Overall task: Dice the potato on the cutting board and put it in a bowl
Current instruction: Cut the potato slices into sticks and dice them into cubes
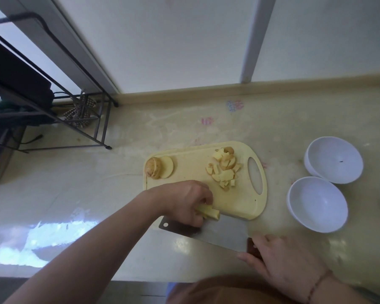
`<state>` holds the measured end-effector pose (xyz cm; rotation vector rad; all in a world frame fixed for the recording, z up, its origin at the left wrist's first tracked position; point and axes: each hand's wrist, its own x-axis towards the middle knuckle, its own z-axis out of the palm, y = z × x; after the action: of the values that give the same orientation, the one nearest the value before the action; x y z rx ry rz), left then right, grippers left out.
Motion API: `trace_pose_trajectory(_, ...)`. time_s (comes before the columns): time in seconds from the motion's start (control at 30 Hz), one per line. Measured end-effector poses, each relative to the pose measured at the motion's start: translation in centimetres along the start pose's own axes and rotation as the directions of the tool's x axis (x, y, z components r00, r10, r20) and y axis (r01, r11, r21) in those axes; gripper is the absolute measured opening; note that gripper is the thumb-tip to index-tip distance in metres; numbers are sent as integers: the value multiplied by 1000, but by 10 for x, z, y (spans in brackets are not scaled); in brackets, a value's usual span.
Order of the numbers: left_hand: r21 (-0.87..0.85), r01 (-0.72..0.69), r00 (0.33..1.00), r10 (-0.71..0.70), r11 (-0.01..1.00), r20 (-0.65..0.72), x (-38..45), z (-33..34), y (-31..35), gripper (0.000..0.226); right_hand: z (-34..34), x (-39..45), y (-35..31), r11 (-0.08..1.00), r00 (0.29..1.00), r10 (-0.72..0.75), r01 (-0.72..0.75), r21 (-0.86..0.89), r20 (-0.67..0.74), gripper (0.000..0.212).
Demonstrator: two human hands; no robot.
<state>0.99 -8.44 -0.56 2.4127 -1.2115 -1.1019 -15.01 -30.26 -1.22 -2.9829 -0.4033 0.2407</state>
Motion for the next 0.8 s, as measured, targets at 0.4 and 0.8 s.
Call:
trace_pose_trajectory(0.4, 172, -91, 985, 114, 981, -128, 18, -6, -25, 48, -22, -14, 11, 995, 952, 30, -58, 81, 306, 114)
trace_pose_trajectory(0.8, 9, -115, 960, 114, 993, -257, 7, 1, -48, 27, -27, -48, 34, 954, 831, 181, -278, 111, 526, 107)
